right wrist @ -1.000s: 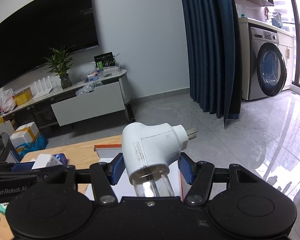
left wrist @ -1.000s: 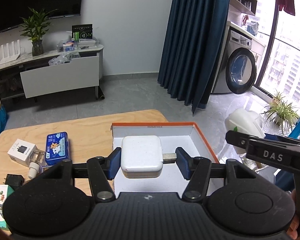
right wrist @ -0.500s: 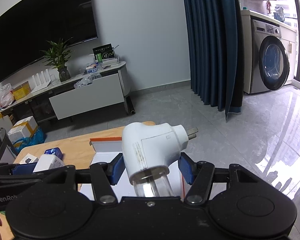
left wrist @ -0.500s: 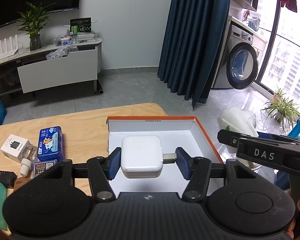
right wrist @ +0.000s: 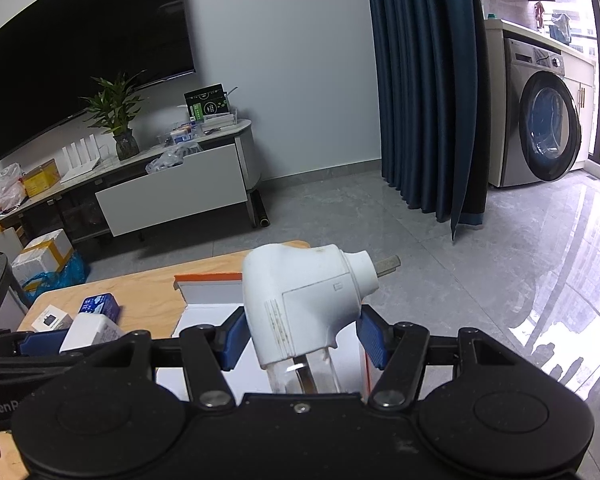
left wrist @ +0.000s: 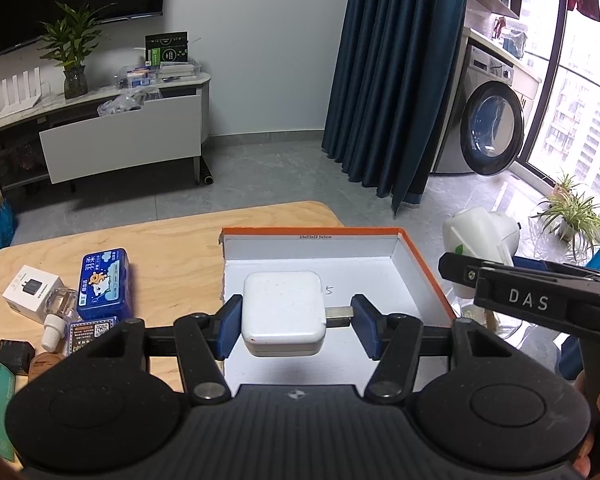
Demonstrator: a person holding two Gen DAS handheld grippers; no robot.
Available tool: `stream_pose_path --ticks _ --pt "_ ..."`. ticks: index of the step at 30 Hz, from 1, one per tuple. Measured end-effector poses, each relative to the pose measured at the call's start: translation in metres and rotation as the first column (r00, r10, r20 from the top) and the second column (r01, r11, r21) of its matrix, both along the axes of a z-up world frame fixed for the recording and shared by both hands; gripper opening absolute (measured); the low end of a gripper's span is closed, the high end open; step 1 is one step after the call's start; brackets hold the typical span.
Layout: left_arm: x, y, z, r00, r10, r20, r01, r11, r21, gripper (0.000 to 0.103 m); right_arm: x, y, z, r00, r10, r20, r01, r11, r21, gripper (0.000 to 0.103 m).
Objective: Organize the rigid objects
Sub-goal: 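Lift and carry both held items over the orange-rimmed white box, then lower charger into the box and open left gripper while right releases diffuser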
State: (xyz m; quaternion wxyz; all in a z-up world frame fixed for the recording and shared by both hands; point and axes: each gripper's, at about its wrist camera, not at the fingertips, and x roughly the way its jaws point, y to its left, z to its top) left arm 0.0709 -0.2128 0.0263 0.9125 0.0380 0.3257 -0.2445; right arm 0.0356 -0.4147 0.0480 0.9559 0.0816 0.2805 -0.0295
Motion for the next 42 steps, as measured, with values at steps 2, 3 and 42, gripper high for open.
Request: stream_pose_path --ticks 2,3,42 --pt "0.000 0.000 0.000 1.000 0.004 0.002 -0.004 1.000 0.002 0.059 0.002 0.000 0.000 1.000 0.001 0.000 -0.001 1.000 0.003 0.070" --pt "0.001 -0.001 0.000 1.000 0.004 0.002 -0.004 1.000 0.002 0.059 0.003 0.000 0.000 1.000 0.002 0.000 -0.002 1.000 0.000 0.070" --pt "0.014 -0.018 -0.014 0.999 -0.035 -0.028 0.035 0.999 -0.005 0.059 0.044 -0.002 -0.011 0.998 0.016 -0.068 -0.019 0.999 -0.045 0.070"
